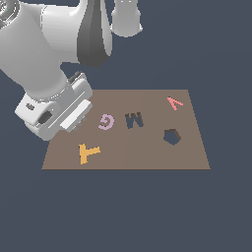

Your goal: Insert a designated object into the corresponding slot on a board.

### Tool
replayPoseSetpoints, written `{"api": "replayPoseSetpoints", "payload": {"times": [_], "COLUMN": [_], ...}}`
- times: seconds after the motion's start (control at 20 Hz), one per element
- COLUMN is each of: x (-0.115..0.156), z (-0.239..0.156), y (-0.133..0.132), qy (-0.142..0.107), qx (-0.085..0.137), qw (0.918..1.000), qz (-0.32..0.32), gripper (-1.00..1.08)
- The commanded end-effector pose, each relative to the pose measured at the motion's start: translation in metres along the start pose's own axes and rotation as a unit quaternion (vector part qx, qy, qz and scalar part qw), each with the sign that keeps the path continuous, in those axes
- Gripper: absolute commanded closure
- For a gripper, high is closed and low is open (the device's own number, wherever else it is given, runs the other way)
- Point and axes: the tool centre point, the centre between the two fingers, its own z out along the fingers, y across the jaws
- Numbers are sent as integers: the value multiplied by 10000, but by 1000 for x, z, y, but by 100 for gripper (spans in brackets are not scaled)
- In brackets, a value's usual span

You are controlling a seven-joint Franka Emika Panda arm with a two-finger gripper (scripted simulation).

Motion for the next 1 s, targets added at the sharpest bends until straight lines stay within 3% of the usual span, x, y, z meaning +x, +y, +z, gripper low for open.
{"api": "replayPoseSetpoints", "payload": {"times": [0.0,0.25,0.5,0.75,0.95], "x": [11,36,63,90,111], "z": [-1,-1,-2,-3,-3], "y": [7,17,20,16,8], "qy": [1,2,3,3,4], "qx": [-4,-6,-9,-10,-12], "qw": [9982,9839,9550,9115,8660], "qz": [-603,-1789,-2965,-4113,-5000], "gripper": [108,108,108,108,108]}}
